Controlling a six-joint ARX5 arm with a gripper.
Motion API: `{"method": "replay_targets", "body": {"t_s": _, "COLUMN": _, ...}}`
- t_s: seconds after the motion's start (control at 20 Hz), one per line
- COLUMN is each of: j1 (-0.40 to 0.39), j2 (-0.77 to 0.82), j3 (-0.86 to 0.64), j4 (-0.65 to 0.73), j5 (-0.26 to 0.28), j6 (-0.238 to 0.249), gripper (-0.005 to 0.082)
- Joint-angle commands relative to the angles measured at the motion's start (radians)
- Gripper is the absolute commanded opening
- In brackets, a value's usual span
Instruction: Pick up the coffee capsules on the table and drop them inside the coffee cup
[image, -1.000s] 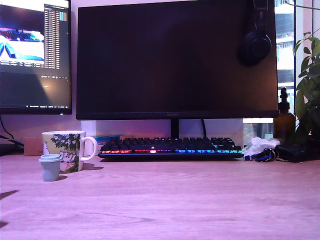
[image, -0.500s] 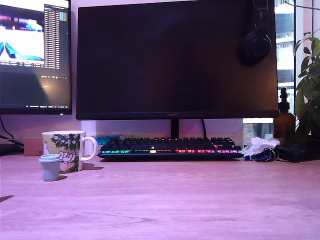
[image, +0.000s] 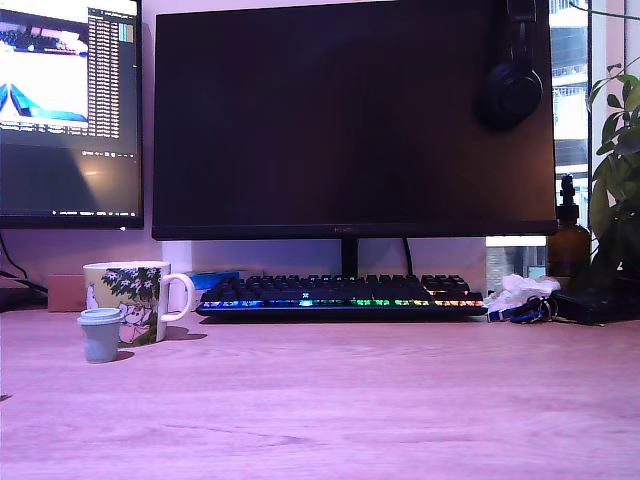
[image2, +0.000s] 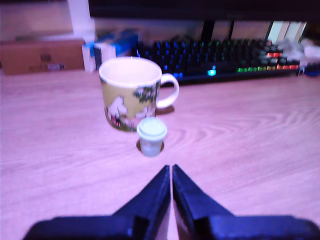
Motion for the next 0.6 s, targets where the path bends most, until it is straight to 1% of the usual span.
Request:
{"method": "replay_targets", "body": {"t_s": 0.0, "j1": -0.004, "j2": -0.002, "j3": -0.023, "j4": -0.003, "j5": -0.002, "j6": -0.003, "gripper": -0.0019}}
{"method": "replay_targets", "body": {"t_s": 0.05, "j1": -0.004, "j2": -0.002, "j3": -0.023, "j4": -0.004, "j5": -0.002, "j6": -0.003, "gripper": -0.0013}}
{"method": "replay_targets", "body": {"t_s": 0.1, "j1": -0.004, "j2": -0.002, "j3": -0.023, "j4": -0.003, "j5": -0.004, "j6": -0.003, "gripper": 0.0016}}
{"method": "replay_targets", "body": {"t_s": 0.15, "j1": -0.004, "j2": -0.002, "j3": -0.023, "j4": 0.002, "j5": -0.005, "j6": -0.003, "gripper": 0.0082}}
{"method": "replay_targets", "body": {"t_s": 0.25, "j1": -0.004, "j2": -0.002, "j3": -0.024, "j4": 0.014, "j5": -0.007, "j6": -0.003, "gripper": 0.0351}}
{"method": "replay_targets", "body": {"t_s": 0.3, "j1": -0.004, "j2": -0.002, "j3": -0.024, "j4": 0.020, "j5": -0.016, "j6": -0.004, "gripper": 0.0449}}
{"method": "replay_targets", "body": {"t_s": 0.35, "j1": -0.004, "j2": -0.002, "j3": -0.024, "j4": 0.021, "j5": -0.018, "j6": -0.003, "gripper": 0.0505}}
{"method": "replay_targets", "body": {"t_s": 0.45, "j1": -0.004, "j2": -0.002, "j3": -0.030, "j4": 0.026, "j5": -0.018, "j6": 0.005, "gripper": 0.0518}}
{"method": "replay_targets", "body": {"t_s": 0.55, "j1": -0.004, "j2": -0.002, "j3": -0.063, "j4": 0.067, "j5": -0.018, "j6": 0.005, "gripper": 0.0518}}
